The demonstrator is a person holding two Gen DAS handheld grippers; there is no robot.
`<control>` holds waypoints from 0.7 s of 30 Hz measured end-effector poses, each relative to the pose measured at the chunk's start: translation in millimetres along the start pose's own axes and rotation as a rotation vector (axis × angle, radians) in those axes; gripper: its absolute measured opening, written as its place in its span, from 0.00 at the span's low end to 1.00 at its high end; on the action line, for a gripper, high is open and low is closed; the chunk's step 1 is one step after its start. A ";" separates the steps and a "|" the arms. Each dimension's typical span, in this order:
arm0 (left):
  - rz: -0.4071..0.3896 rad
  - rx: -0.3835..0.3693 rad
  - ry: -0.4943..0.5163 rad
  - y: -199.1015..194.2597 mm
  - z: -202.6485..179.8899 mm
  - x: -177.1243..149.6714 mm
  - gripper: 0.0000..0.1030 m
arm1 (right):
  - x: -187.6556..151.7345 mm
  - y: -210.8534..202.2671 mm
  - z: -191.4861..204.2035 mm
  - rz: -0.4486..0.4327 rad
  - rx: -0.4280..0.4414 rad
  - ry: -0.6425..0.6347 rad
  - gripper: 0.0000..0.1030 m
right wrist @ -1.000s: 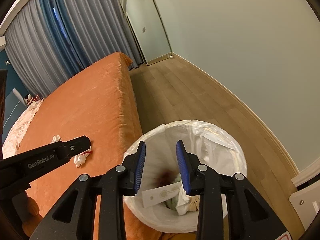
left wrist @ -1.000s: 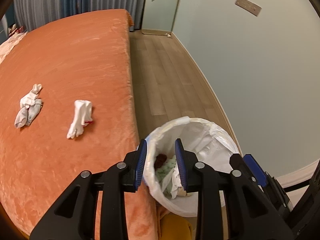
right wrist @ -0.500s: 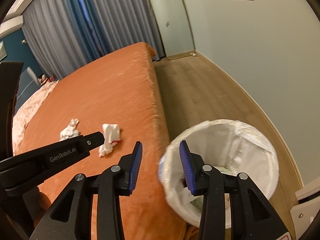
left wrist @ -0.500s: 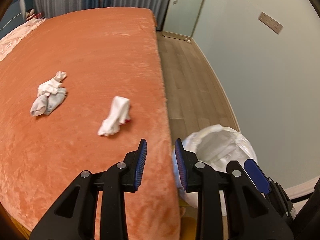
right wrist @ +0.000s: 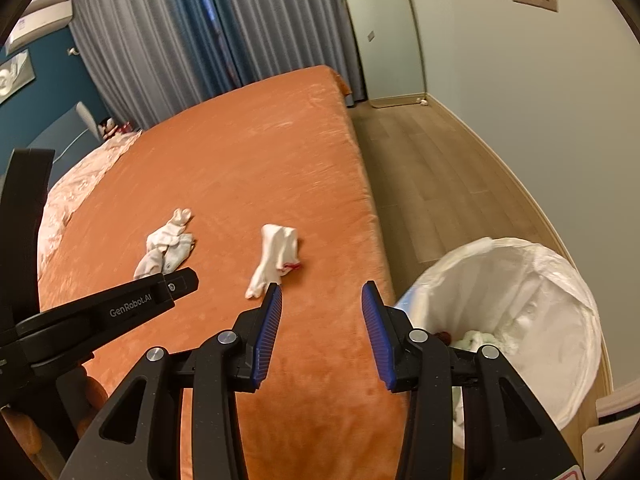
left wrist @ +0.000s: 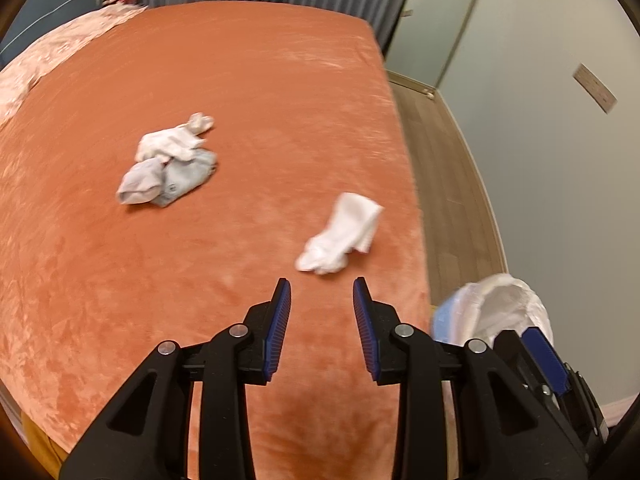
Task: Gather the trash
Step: 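Grasp the white sock with the right tool while the left tool grasps the pale blue sock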
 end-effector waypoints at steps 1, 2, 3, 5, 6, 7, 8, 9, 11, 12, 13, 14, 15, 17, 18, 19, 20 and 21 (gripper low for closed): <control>-0.002 0.005 -0.009 0.6 6.8 0.8 0.34 | 0.4 2.8 4.6 0.005 0.001 -0.006 0.40; -0.004 0.014 -0.022 0.9 15.6 2.0 0.36 | 0.9 6.9 9.8 0.010 0.001 -0.012 0.40; -0.008 0.025 -0.039 1.1 27.5 3.4 0.39 | 1.4 11.3 14.9 0.017 0.003 -0.018 0.40; -0.011 0.038 -0.064 2.3 45.8 5.6 0.40 | 1.8 19.3 23.0 0.030 0.008 -0.025 0.40; -0.011 0.043 -0.073 3.3 52.9 6.8 0.41 | 2.2 23.1 27.0 0.038 0.011 -0.026 0.40; -0.009 0.054 -0.090 5.2 65.0 8.4 0.44 | 2.8 27.1 30.8 0.045 0.014 -0.028 0.40; -0.008 0.063 -0.105 6.5 73.6 9.5 0.46 | 4.1 32.9 36.1 0.053 0.021 -0.030 0.40; -0.011 0.071 -0.129 7.9 86.7 11.7 0.49 | 4.9 37.8 39.8 0.058 0.022 -0.031 0.41; -0.018 0.084 -0.157 9.9 104.4 15.4 0.52 | 9.4 50.9 46.7 0.062 0.017 -0.031 0.47; -0.021 0.097 -0.170 12.0 116.8 19.1 0.54 | 11.2 55.8 48.6 0.066 0.017 -0.032 0.47; -0.023 0.106 -0.178 13.5 124.3 21.7 0.56 | 14.9 65.1 51.9 0.074 0.021 -0.031 0.47; -0.026 0.118 -0.189 15.8 135.4 25.9 0.58 | 17.4 72.4 54.7 0.081 0.022 -0.028 0.47; -0.029 0.129 -0.201 18.6 146.1 30.8 0.62 | 20.6 79.8 56.8 0.090 0.023 -0.024 0.47; -0.029 0.141 -0.215 24.9 162.7 39.5 0.66 | 28.8 98.1 61.3 0.104 0.023 -0.014 0.47; -0.026 0.147 -0.222 28.7 170.7 44.4 0.66 | 31.7 104.1 62.8 0.107 0.019 -0.013 0.47; -0.019 0.145 -0.231 35.3 181.1 52.1 0.66 | 36.1 114.0 65.3 0.112 0.009 -0.012 0.47; -0.013 0.142 -0.237 39.5 185.9 56.3 0.66 | 39.2 122.2 67.1 0.116 -0.001 -0.011 0.47; -0.007 0.135 -0.245 44.1 191.6 61.5 0.66 | 40.8 128.7 68.1 0.121 -0.008 -0.010 0.47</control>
Point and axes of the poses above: each gripper's, at about its wrist camera, not at the fingertips, and y roughly the way its jaws point, z to its left, x to its top, the point moved 7 cm from there along y, roughly the way its jaws point, and after that the axes turned 12 degrees about z, right-handed, at the moved point
